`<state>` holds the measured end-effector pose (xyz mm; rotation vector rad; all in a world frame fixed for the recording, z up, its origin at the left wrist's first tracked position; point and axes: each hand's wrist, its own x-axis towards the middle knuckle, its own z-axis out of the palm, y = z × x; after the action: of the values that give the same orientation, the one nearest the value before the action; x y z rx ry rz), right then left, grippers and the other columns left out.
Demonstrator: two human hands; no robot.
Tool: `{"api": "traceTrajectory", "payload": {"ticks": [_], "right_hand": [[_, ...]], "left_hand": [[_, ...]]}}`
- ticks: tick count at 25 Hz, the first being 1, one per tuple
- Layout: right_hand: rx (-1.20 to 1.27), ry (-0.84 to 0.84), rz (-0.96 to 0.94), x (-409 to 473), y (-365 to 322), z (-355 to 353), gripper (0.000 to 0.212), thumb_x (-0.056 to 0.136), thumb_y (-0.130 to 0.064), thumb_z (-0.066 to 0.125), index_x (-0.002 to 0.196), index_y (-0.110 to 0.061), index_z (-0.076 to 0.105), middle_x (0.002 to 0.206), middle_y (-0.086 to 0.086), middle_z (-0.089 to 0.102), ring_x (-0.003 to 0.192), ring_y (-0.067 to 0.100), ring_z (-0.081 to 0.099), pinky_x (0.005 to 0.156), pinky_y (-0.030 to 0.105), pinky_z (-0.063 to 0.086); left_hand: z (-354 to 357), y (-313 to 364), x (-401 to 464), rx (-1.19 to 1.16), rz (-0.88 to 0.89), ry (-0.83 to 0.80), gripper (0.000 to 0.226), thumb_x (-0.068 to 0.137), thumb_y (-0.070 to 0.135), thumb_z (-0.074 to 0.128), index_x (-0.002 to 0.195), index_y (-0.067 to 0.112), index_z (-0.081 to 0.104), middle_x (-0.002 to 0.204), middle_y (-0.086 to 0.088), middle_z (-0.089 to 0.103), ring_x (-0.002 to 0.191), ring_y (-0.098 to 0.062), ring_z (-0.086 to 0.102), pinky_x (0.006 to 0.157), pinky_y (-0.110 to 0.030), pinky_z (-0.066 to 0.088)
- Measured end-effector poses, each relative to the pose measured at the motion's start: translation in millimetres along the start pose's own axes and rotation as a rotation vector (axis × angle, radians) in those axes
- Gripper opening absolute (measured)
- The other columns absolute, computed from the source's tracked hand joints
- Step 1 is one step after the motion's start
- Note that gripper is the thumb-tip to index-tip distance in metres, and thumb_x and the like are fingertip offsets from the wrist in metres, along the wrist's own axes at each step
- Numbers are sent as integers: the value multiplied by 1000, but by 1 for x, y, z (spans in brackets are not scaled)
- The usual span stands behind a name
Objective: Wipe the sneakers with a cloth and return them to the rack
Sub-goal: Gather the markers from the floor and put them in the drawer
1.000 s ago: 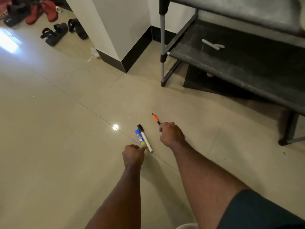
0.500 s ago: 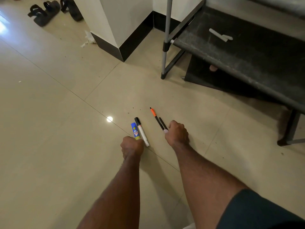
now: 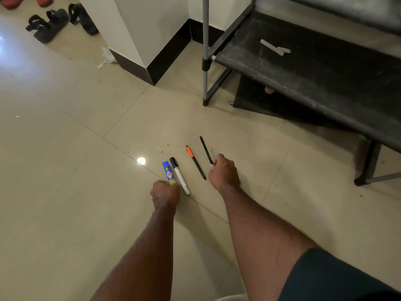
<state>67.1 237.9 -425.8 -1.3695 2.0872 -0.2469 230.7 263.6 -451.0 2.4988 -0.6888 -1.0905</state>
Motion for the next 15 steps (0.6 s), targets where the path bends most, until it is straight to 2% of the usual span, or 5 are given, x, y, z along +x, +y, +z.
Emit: {"api": "traceTrajectory", "payload": {"ticks": [3, 6, 9, 12, 15], "right_hand": [[53, -87, 46, 3, -6, -5, 17, 95, -23, 61, 109, -13, 63, 111, 9, 66, 99, 28, 65, 77, 32, 52], [177, -162, 100, 2, -11, -19, 20, 92, -21, 65, 106, -9, 69, 113, 13, 69, 104, 31, 66, 85, 30, 51], [245, -161, 104, -7, -23, -56, 21, 91, -21, 65, 107, -10, 71, 114, 13, 69, 106, 30, 65, 86, 26, 50], [337, -121, 122, -22, -32, -120, 17, 90, -18, 66, 102, -9, 72, 102, 11, 71, 89, 26, 68, 75, 24, 51], [444, -131, 144, -49, -29, -208, 8, 86, -16, 67, 88, -8, 68, 89, 12, 69, 72, 25, 65, 70, 33, 60]], "left_hand": [[-10, 13, -5, 22, 33, 14, 23, 84, 25, 71, 99, 8, 67, 94, -13, 67, 83, -29, 67, 68, -34, 55], [-23, 35, -12, 100, 124, -2, 20, 79, 33, 70, 86, 14, 71, 86, -13, 71, 78, -31, 70, 74, -41, 62], [-40, 79, -30, 167, 269, -67, 17, 77, 30, 70, 82, 15, 73, 79, -12, 72, 73, -29, 71, 68, -36, 60], [-60, 143, -80, 127, 433, -130, 14, 79, 26, 74, 79, 14, 67, 83, -14, 71, 75, -31, 71, 68, -39, 60], [-82, 195, -152, 59, 584, -156, 19, 77, 28, 78, 82, 16, 64, 88, -13, 70, 80, -34, 72, 76, -46, 62]]}}
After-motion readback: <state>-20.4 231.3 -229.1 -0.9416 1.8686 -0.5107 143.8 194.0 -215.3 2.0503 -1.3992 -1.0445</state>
